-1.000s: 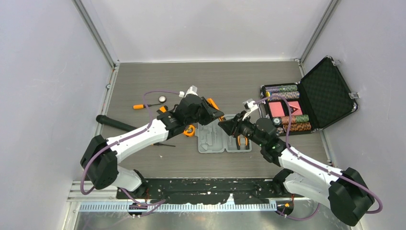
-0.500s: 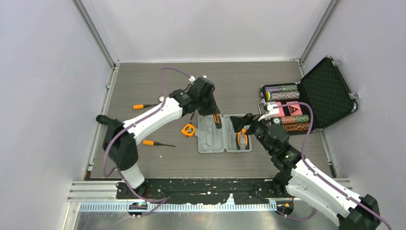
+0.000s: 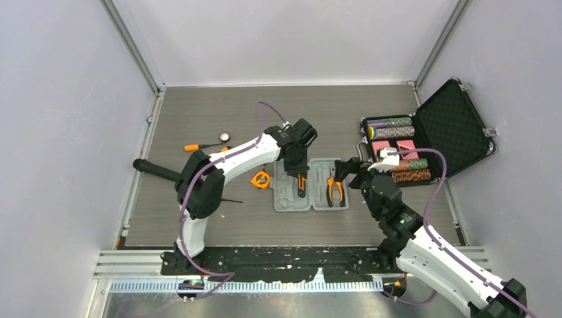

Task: Pack the tool kit
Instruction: Place the knife in the toolbox.

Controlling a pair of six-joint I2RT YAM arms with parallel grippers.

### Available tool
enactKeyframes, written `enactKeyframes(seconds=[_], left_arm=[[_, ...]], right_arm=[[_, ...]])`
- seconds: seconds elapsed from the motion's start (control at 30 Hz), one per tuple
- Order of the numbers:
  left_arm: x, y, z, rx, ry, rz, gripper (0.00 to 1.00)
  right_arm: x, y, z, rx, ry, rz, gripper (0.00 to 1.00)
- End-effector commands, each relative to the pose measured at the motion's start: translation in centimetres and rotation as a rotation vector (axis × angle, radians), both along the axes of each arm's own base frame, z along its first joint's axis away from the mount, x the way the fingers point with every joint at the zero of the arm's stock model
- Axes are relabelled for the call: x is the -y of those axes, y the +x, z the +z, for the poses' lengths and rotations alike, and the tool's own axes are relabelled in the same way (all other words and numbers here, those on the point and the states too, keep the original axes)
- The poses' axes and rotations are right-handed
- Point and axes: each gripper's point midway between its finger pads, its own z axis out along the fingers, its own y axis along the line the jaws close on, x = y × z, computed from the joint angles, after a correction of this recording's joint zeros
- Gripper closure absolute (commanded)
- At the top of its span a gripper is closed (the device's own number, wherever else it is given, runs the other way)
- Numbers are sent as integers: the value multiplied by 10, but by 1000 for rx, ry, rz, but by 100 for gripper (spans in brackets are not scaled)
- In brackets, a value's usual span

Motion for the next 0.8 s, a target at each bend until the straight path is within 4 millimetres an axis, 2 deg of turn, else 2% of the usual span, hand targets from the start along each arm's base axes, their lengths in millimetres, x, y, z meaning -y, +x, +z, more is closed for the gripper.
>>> enactKeyframes(seconds=[0.0, 0.23, 0.5, 0.77], left_arm=[[9, 3, 0, 5, 8, -32, 100], [13, 3, -13, -12, 23, -31, 97], [13, 1, -22, -26, 29, -22, 86], [17, -2, -28, -50, 5, -3, 79]], right_arm=[[4, 4, 3, 5, -1, -37, 3], [3, 5, -1, -8, -18, -30, 3], [1, 6, -3, -16, -23, -21, 2], [-1, 6, -5, -22, -29, -15, 2]])
